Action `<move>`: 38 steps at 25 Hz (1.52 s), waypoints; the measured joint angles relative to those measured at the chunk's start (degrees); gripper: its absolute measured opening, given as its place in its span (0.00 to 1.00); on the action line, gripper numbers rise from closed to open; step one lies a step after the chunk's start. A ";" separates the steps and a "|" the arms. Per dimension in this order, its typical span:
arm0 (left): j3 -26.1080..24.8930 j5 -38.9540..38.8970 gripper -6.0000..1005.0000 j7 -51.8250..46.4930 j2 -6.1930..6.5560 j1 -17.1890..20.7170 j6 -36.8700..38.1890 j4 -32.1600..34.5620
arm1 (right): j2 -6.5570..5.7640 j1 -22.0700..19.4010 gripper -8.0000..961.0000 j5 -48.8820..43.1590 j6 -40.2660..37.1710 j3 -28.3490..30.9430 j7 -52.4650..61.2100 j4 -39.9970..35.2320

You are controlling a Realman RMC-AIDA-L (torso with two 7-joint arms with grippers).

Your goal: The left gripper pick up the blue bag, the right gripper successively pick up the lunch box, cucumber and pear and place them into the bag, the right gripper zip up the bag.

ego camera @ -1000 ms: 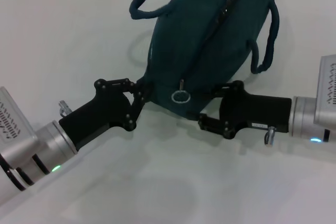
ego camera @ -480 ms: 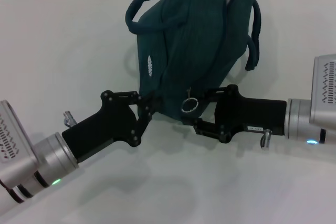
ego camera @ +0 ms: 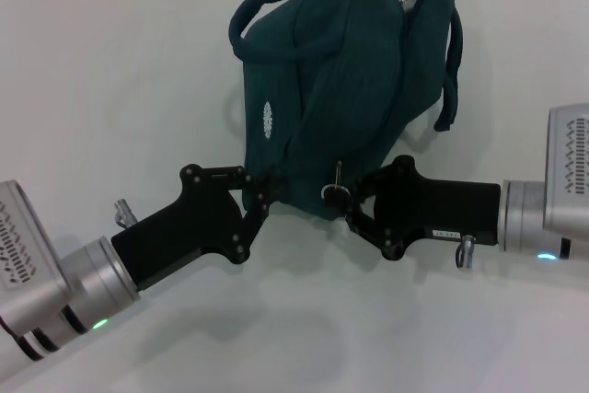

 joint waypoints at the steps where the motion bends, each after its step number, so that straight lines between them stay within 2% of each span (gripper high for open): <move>1: 0.00 0.00 0.06 0.00 -0.03 0.00 0.00 -0.02 | 0.00 -0.21 0.33 0.00 -0.06 0.00 -0.49 -0.17; 8: -0.03 0.01 0.06 0.00 -0.06 0.07 -0.19 -0.03 | -0.01 -2.34 0.02 0.84 -2.11 1.32 -4.50 -2.03; 14: -0.03 -0.25 0.06 -0.01 0.01 0.08 -0.36 0.11 | 0.00 -4.18 0.02 8.04 -4.99 1.91 -13.54 -2.06; 20: -0.03 -0.19 0.06 -0.02 0.10 -0.08 -0.74 0.28 | 0.00 -5.53 0.02 18.95 -5.76 0.80 -23.46 -1.95; 34: 0.07 0.73 0.06 0.03 0.25 -1.09 -3.82 0.53 | 0.00 -4.97 0.02 28.45 -7.20 0.08 -28.84 -3.73; 38: 0.05 1.70 0.06 0.05 0.31 -1.29 -4.73 0.56 | -0.02 -5.35 0.02 34.64 -7.26 -2.64 -35.43 -4.33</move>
